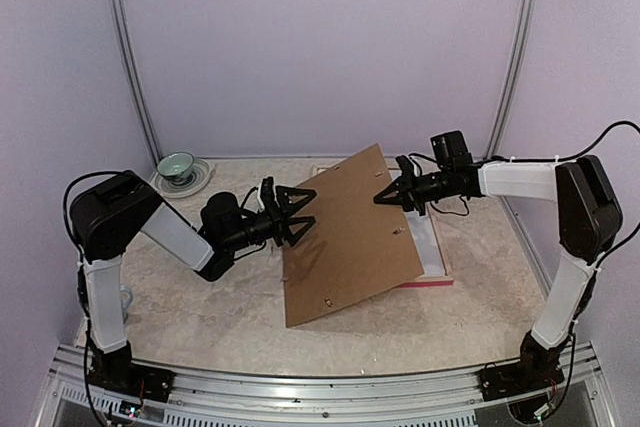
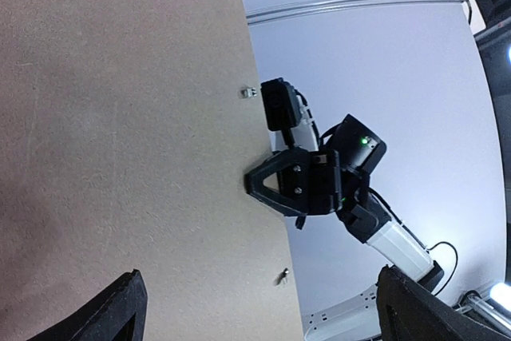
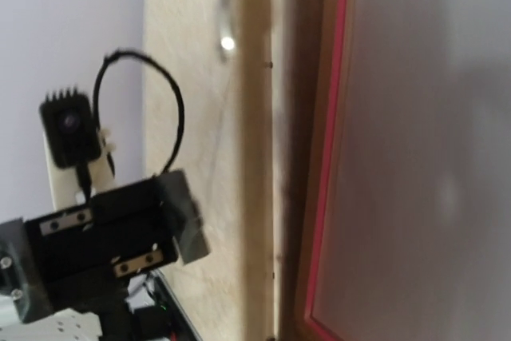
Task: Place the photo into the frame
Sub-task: Place the backboard on the frame body.
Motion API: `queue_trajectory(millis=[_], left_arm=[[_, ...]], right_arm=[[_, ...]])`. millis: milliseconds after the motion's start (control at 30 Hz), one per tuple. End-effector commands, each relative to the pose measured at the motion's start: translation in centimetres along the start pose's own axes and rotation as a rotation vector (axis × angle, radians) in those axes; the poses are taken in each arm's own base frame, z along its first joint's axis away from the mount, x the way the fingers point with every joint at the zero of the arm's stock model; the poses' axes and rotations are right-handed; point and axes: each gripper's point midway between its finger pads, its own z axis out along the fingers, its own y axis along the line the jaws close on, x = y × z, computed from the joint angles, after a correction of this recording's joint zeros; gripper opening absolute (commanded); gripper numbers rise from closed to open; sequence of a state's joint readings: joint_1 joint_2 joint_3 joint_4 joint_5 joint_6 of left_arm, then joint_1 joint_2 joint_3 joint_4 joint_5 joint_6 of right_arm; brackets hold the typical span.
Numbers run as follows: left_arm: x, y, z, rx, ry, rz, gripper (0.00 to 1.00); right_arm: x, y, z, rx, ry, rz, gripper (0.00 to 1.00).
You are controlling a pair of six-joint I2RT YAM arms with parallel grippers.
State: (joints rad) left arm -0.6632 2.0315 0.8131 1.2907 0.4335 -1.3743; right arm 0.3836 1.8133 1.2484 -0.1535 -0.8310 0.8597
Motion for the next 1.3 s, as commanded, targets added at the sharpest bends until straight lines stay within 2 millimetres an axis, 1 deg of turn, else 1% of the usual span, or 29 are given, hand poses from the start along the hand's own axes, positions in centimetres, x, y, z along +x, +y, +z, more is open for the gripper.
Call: queue_trajectory(millis=[0, 167, 267, 367, 533, 700, 800, 867, 900, 967, 1000, 1033, 1100, 1267], left_arm=[[-0.9, -3.3, -0.5, 0.055, -0.015, 0.061, 0.99], [-2.2, -4.4, -1.0, 0.059, -0.043, 0.094, 0.99], [-3.2, -4.5, -1.5, 0.055, -0.064, 0.106, 0.99], [-4.4, -4.9, -2.1, 0.058, -0.088, 0.113, 0.99], [-6.7, -5.5, -3.0, 0.049, -0.132, 0.148, 0.99], [-8.2, -5.7, -2.7, 0.011, -0.156, 0.194, 0.99], [-8.8, -5.7, -2.1, -0.008, -0.163, 0.214, 0.99], [-9.2, -5.3, -1.6, -0.028, -0.163, 0.235, 0.99], [-9.4, -4.6, -1.3, -0.052, -0.162, 0.237, 0.99], [-9.8, -3.7, -0.6, -0.080, -0.158, 0.248, 0.99], [-9.8, -2.9, -0.3, -0.097, -0.152, 0.241, 0.99], [-9.9, -2.5, -0.1, -0.098, -0.149, 0.233, 0.99], [-9.6, -1.1, 0.4, -0.109, -0.136, 0.211, 0.99], [-8.0, 0.2, 1.3, -0.115, -0.099, 0.188, 0.99]], right_arm=[[-1.8, 5.6, -2.7, -0.248, -0.067, -0.157, 0.00], [-2.0, 5.8, -3.1, -0.329, -0.054, -0.166, 0.00], [-2.5, 5.7, -3.6, -0.350, -0.066, -0.169, 0.00], [-3.2, 5.0, -4.5, -0.358, -0.088, -0.163, 0.00], [-4.5, 3.2, -6.5, -0.363, -0.121, -0.153, 0.00], [-5.8, 0.1, -8.3, -0.343, -0.139, -0.133, 0.00], [-6.5, -1.5, -9.4, -0.338, -0.154, -0.131, 0.00], [-6.8, -2.5, -9.7, -0.333, -0.155, -0.129, 0.00], [-7.0, -3.1, -9.8, -0.331, -0.151, -0.127, 0.00], [-7.2, -4.2, -9.6, -0.321, -0.147, -0.120, 0.00], [-7.3, -4.7, -9.4, -0.318, -0.145, -0.120, 0.00], [-7.4, -5.1, -9.1, -0.317, -0.140, -0.120, 0.00], [-7.8, -5.9, -8.7, -0.314, -0.136, -0.124, 0.00], [-8.5, -7.1, -8.4, -0.331, -0.128, -0.130, 0.00]])
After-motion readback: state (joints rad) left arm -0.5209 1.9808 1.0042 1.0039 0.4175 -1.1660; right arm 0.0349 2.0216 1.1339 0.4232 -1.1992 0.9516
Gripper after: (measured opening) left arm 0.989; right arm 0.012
